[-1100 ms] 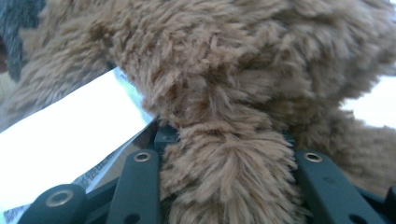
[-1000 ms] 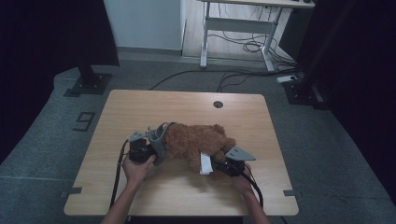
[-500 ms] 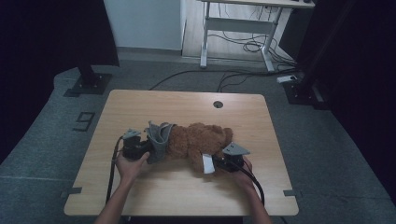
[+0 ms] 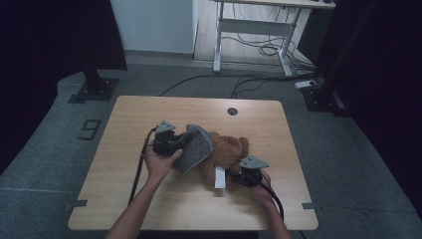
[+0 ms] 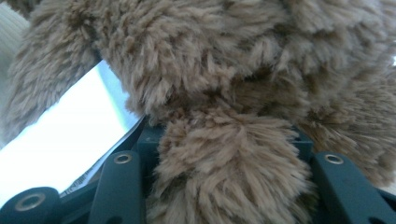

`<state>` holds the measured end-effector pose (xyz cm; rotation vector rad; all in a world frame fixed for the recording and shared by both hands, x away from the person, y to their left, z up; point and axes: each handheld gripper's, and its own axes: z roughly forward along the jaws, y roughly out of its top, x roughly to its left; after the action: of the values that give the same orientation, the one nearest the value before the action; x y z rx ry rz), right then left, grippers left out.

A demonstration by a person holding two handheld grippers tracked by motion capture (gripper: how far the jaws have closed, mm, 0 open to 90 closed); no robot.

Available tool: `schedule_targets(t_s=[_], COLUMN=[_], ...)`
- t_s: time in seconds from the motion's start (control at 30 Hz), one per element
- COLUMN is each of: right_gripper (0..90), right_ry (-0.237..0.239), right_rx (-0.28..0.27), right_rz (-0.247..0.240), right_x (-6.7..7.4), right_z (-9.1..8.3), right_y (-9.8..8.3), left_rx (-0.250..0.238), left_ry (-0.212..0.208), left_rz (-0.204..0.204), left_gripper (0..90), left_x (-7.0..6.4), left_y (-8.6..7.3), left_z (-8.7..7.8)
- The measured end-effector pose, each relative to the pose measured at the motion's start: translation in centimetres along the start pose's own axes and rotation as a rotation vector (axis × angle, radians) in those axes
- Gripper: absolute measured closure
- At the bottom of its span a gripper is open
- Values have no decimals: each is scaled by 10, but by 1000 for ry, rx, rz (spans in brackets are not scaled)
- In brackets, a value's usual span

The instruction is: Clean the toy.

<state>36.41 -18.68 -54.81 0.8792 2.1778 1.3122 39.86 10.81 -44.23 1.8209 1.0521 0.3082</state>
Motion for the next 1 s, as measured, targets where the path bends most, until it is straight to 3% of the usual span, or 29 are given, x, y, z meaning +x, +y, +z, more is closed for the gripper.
schedule_targets(t_s=[0.07,0.13,0.27,0.37,0.47,0.6,0.73,0.83,0.93,1.0], right_gripper=[483,471,409,367,334,301,200,140,125,98], right_ry=[-3,-5,-2,20,31,31,34,37,42,78], right_rx=[2,5,13,8,-34,-136,-158,-131,-56,7], right_rz=[11,21,50,123,163,223,224,217,209,230], right_x=[0,0,-1,-6,-11,-18,-14,-8,-6,-7], right_z=[-1,-1,-3,-8,-22,-46,-49,-40,-23,-9], right_y=[0,-1,-1,-1,0,6,24,37,46,45], left_rx=[35,44,41,33,17,-11,-33,-34,-39,-36], left_ry=[7,42,19,-2,-17,-46,-76,-88,-101,-107], left_rz=[28,54,21,-8,-15,-19,-34,-31,-42,-50], left_gripper=[800,801,805,807,809,811,812,812,812,811], left_x=[-7,-11,-7,-2,-2,-8,-12,-12,-10,-9], left_y=[-3,-6,-15,-23,-33,-50,-67,-74,-77,-79], left_z=[11,17,14,9,4,-2,-9,-12,-13,-14])
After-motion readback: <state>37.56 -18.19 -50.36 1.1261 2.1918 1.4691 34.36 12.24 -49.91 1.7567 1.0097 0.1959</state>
